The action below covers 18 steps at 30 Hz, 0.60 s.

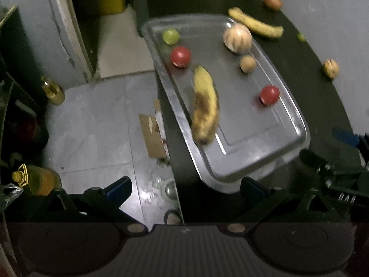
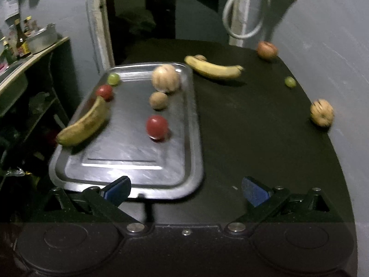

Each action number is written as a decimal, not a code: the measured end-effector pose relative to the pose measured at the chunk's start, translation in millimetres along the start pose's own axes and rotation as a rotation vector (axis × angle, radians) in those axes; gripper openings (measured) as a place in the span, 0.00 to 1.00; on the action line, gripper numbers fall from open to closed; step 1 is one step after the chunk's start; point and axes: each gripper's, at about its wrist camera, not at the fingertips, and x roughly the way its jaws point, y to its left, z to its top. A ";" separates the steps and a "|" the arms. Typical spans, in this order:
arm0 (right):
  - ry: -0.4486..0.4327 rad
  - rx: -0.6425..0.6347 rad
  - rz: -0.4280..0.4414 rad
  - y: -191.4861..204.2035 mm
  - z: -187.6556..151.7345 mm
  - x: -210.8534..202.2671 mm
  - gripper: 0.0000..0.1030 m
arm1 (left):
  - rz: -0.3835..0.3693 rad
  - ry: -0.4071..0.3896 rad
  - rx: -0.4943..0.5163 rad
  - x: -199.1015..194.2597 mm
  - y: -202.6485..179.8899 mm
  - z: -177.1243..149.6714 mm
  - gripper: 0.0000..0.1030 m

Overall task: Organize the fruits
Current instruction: 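Move both tools toward the yellow banana and striped pale melon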

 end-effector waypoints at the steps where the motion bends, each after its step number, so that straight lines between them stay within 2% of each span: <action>1: 0.008 0.010 -0.007 -4.7 -0.7 -1.3 0.99 | 0.003 0.014 0.015 1.0 -4.5 0.7 0.99; 8: 0.045 0.113 -0.085 -45.7 -7.3 -7.9 0.99 | 0.015 0.070 0.095 0.4 -34.4 7.0 0.99; 18: 0.000 0.311 -0.183 -96.3 -15.2 -5.4 0.99 | 0.072 0.051 0.158 -10.8 -61.4 27.3 0.99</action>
